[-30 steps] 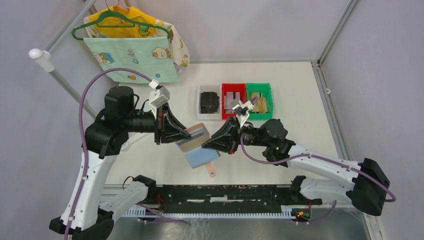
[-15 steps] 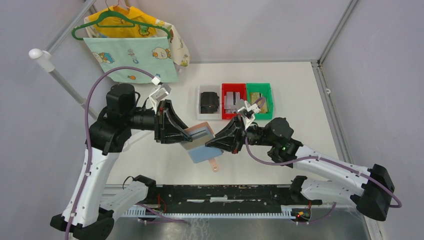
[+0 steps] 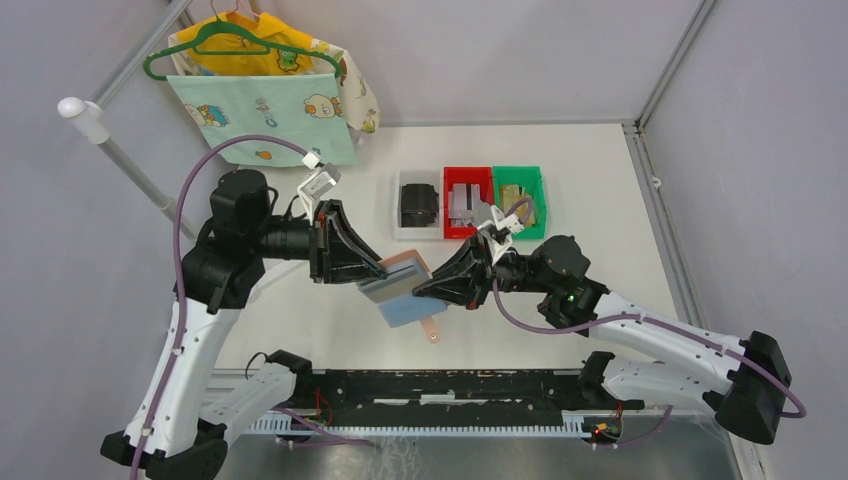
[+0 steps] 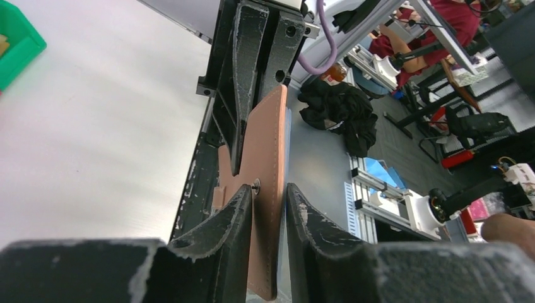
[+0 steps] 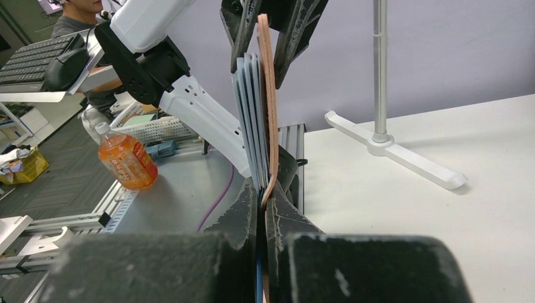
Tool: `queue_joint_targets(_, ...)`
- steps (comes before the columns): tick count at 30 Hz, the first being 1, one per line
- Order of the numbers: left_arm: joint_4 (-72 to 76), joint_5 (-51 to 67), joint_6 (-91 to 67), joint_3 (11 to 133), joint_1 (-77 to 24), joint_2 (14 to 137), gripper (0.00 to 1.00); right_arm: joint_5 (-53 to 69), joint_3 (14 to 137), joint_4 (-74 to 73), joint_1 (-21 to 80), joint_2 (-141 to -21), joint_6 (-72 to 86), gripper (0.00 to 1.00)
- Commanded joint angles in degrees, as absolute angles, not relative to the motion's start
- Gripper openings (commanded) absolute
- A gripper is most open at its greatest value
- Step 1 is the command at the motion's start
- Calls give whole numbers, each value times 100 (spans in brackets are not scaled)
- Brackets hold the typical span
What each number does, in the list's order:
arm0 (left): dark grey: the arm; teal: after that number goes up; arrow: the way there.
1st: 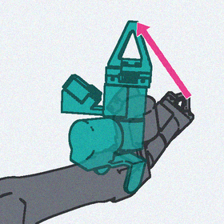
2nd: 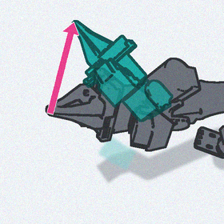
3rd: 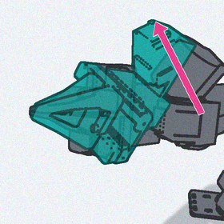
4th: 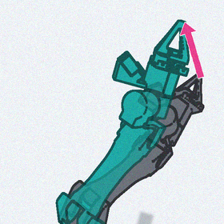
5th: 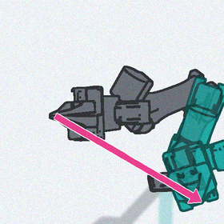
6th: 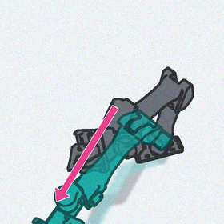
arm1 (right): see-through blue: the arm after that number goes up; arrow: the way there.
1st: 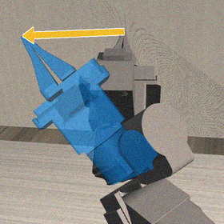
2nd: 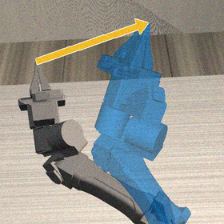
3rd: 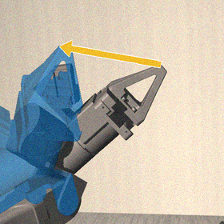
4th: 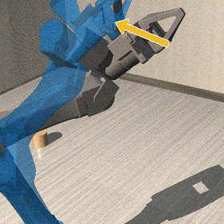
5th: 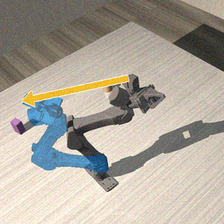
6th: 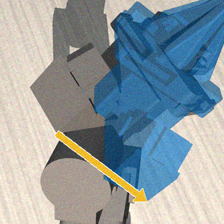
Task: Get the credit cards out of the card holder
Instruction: Remove the credit card from the card holder.
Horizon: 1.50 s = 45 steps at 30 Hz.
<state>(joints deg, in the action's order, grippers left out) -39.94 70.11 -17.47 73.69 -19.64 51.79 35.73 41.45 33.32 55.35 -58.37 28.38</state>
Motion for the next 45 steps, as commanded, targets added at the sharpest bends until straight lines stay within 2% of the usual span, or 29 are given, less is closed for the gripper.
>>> queue_joint_targets(1,-4224,6508,-1156,7450,-1975,5006,32,3672,4515,3672,5528,-5723,2768,0)
queue_joint_targets(5,-4609,6060,-556,7492,-1970,4979,32,3791,4553,3736,5537,-5757,2747,0)
queue_joint_targets(21,-4443,7234,-1292,7585,-1978,5244,37,3798,4685,3216,5623,-5699,2115,0)
queue_joint_targets(45,-4231,7381,-1614,7686,-1978,5465,35,3920,4797,2760,5808,-5466,1310,0)
